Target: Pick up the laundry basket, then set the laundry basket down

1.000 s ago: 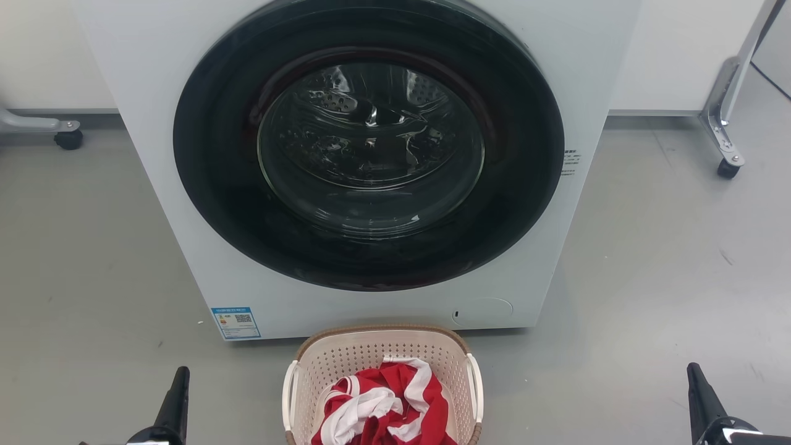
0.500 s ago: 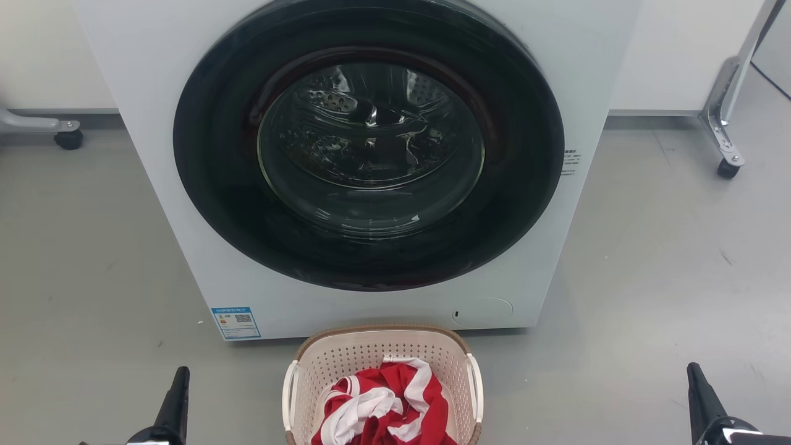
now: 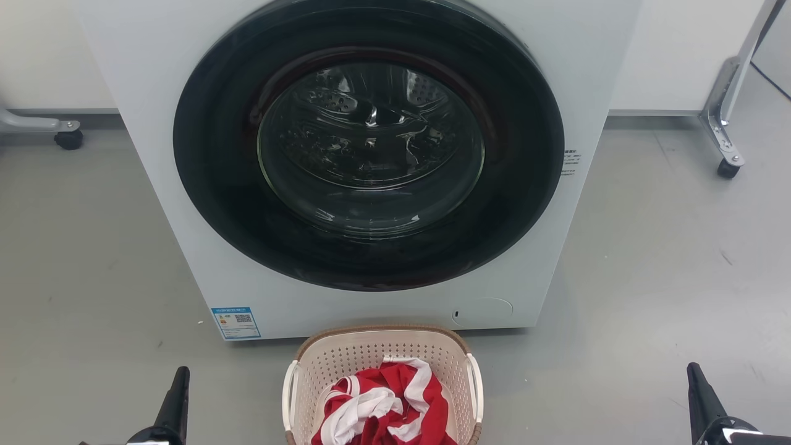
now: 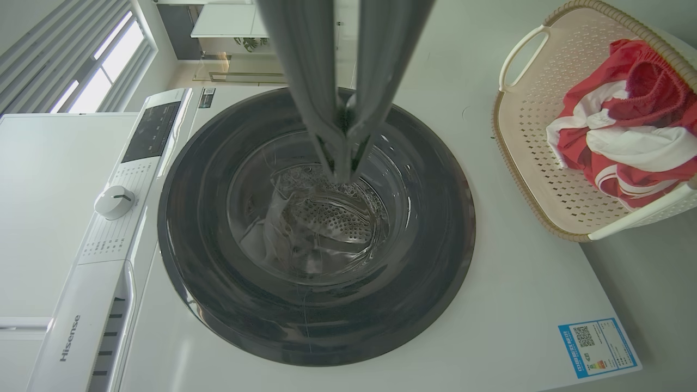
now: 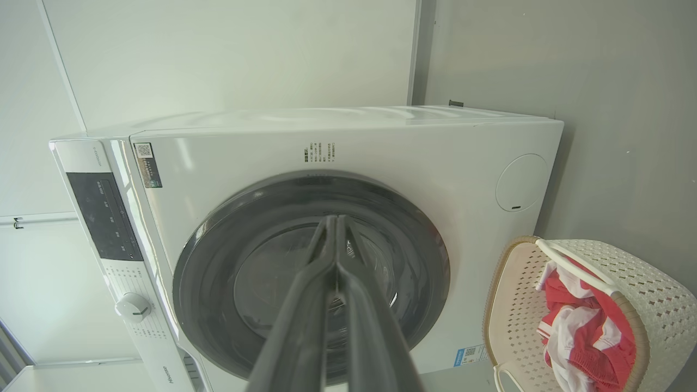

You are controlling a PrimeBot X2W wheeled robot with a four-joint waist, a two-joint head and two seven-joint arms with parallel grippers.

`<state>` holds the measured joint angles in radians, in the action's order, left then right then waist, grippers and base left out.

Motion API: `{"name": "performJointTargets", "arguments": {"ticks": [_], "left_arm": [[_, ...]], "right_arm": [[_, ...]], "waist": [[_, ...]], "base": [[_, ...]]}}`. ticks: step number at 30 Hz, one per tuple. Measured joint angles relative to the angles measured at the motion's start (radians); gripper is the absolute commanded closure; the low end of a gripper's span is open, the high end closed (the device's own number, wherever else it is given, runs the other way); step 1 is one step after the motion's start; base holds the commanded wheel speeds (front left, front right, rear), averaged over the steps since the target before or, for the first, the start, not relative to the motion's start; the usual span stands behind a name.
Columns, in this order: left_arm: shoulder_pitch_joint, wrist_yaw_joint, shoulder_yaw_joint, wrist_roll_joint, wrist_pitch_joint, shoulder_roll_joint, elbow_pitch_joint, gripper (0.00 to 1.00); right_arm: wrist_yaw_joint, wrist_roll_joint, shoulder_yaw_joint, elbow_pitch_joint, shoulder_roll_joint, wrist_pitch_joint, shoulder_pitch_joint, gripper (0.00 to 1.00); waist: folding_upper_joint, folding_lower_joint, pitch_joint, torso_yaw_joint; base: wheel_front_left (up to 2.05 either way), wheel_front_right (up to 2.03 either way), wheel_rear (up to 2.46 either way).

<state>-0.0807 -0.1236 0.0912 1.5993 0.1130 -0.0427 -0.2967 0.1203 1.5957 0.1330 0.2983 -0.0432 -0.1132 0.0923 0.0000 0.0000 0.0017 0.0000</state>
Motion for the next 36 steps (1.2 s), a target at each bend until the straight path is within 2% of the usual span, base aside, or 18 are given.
{"name": "performJointTargets", "arguments": {"ticks": [36], "left_arm": [[0.000,0.000,0.000,0.000,0.000,0.000,0.001,1.00]], "right_arm": [[0.000,0.000,0.000,0.000,0.000,0.000,0.000,1.00]], "waist": [[0.0000,0.0000,0.000,0.000]], "base": [[0.00,0.00,0.00]]}}
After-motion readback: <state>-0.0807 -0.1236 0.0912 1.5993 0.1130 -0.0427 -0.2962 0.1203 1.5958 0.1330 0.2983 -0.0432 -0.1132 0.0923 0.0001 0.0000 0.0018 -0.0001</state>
